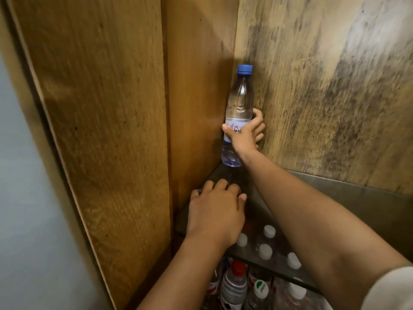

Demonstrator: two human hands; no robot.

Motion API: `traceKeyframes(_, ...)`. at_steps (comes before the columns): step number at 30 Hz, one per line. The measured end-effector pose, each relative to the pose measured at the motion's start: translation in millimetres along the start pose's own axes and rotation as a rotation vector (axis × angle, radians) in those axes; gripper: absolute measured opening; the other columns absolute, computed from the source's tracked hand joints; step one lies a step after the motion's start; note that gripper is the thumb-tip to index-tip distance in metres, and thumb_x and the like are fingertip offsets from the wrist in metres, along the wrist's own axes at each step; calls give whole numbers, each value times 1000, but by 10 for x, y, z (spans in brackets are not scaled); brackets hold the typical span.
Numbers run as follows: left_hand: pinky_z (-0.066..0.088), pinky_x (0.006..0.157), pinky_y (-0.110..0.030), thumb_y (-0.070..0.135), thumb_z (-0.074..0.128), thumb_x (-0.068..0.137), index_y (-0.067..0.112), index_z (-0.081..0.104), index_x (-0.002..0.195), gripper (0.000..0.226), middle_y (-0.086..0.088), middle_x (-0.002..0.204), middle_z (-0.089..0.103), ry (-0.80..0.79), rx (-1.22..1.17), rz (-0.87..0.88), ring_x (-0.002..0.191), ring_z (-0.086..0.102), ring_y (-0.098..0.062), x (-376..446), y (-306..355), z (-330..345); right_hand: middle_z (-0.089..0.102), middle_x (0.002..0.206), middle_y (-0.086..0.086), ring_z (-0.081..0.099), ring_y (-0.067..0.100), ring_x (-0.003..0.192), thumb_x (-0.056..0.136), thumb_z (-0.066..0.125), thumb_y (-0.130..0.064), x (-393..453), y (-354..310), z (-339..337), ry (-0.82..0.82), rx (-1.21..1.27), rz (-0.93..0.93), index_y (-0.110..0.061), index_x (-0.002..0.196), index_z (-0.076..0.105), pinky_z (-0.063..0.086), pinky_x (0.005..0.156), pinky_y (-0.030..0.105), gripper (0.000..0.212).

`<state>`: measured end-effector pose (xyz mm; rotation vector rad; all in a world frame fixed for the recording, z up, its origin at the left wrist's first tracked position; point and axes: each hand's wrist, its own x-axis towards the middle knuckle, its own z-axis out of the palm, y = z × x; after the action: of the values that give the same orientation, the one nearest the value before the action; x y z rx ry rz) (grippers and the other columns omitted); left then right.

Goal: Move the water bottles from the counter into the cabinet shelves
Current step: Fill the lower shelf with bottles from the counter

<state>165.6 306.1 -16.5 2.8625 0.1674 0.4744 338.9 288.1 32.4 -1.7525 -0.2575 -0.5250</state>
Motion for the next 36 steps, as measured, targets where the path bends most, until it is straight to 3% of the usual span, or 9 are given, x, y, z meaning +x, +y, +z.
traceKeyframes(10, 33, 94, -42, 44, 33, 95, 32, 49, 119, 31, 5, 127, 48, 9, 8, 9, 119, 40, -21, 26, -39, 17, 18, 144, 15, 23, 28, 134, 74, 76, -17, -91, -133, -427, -342, -188, 180, -20, 145, 6, 21, 111, 34, 100)
traceKeyframes(13, 33, 94, -41, 44, 35, 95, 30, 50, 121, 33, 3, 130, 48, 5, 23, 8, 121, 40, -23, 35, -40, -7, 39, 134, 12, 44, 20, 116, 78, 72, -14, -297, -226, -661, -459, -133, 174, -18, 137, 23, 41, 90, 27, 77)
traceKeyframes(15, 34, 94, -40, 43, 36, 95, 28, 52, 121, 34, 1, 131, 49, -6, 19, 1, 121, 41, -24, 22, -28, -2, 54, 104, 1, 49, 8, 82, 84, 66, -17, -500, -316, -871, -540, -108, 183, -17, 124, 38, 40, 63, 20, 48)
traceKeyframes(16, 36, 93, -40, 42, 38, 95, 27, 54, 120, 33, 0, 129, 50, 5, 1, -6, 120, 43, -24, 14, -32, -7, 53, 89, -3, 47, 6, 73, 87, 62, -20, -601, -375, -972, -564, -99, 184, -19, 113, 44, 38, 60, 21, 32)
traceKeyframes(18, 40, 88, -38, 38, 44, 94, 25, 60, 114, 28, -3, 123, 55, 81, -81, -16, 114, 49, -26, -21, -27, -35, 52, 78, -6, 50, 9, 73, 91, 56, -21, -817, -465, -1218, -595, -63, 186, -20, 103, 51, 41, 66, 27, 13)
traceKeyframes(22, 43, 83, -33, 22, 50, 92, 24, 66, 104, 20, -2, 113, 64, 403, -405, 23, 105, 57, -23, -177, 35, -62, 60, 83, 1, 59, 14, 75, 93, 52, -14, -1256, -535, -1743, -671, 65, 165, -12, 107, 58, 49, 72, 27, 16)
traceKeyframes(27, 46, 75, -23, 21, 48, 91, 22, 67, 102, 22, 11, 92, 65, 582, -689, 230, 85, 60, -4, -662, 368, 1, 64, 82, 5, 62, 15, 71, 92, 51, -10, -1782, -437, -2443, -697, 180, 83, -14, 97, 61, 54, 67, 28, 12)
traceKeyframes(31, 45, 63, -21, 18, 51, 92, 29, 66, 95, 19, 13, 68, 63, 499, -946, 350, 66, 60, -1, -1137, 758, 190, 64, 73, 7, 60, 15, 59, 92, 49, -11, -2129, -241, -3034, -582, 260, 65, -12, 92, 62, 52, 57, 24, 13)
traceKeyframes(36, 44, 56, -14, 21, 50, 91, 28, 65, 94, 18, 7, 69, 62, 193, -1014, 450, 59, 59, -5, -1603, 1359, 582, 58, 61, 8, 54, 16, 51, 91, 49, -13, -2520, 147, -3822, -441, 129, -30, -5, 88, 64, 45, 50, 25, 18)
